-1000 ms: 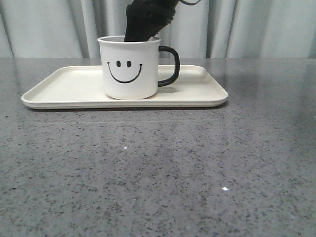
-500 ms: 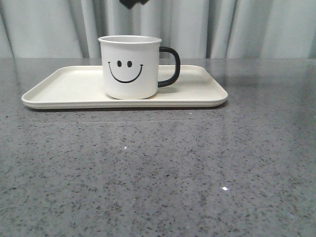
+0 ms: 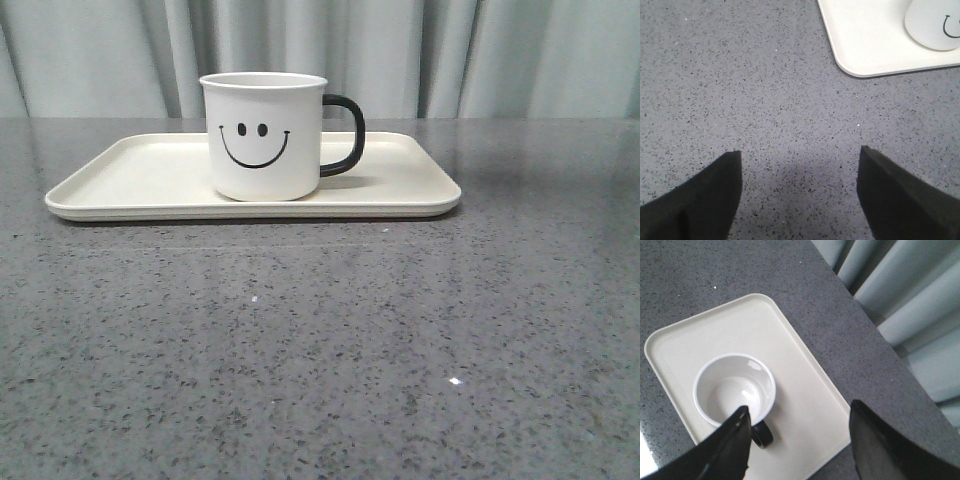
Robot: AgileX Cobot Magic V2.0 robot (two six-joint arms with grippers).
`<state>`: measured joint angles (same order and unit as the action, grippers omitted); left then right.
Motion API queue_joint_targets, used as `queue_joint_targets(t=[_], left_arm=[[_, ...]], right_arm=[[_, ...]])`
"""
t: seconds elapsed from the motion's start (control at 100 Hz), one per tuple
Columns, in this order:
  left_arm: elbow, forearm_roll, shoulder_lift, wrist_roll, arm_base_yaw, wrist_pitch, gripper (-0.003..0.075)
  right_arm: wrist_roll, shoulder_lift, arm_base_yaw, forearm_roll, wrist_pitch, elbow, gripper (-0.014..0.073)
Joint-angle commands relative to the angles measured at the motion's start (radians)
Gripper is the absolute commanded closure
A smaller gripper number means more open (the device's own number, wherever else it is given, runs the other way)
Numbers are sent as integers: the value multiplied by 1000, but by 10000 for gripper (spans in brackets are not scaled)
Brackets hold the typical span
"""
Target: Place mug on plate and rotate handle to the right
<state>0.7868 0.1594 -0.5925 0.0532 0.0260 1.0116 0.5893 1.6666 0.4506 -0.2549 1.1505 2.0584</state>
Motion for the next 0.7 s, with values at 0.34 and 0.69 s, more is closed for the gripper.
queue_joint_targets(t=[0.34, 0.69], left_arm=[[24, 14, -2, -8, -2, -69, 239], [24, 14, -2, -8, -2, -69, 239]], right_arm=[[-3, -477, -239, 5, -398, -503, 154], [-56, -619, -366, 6, -278, -666, 156]])
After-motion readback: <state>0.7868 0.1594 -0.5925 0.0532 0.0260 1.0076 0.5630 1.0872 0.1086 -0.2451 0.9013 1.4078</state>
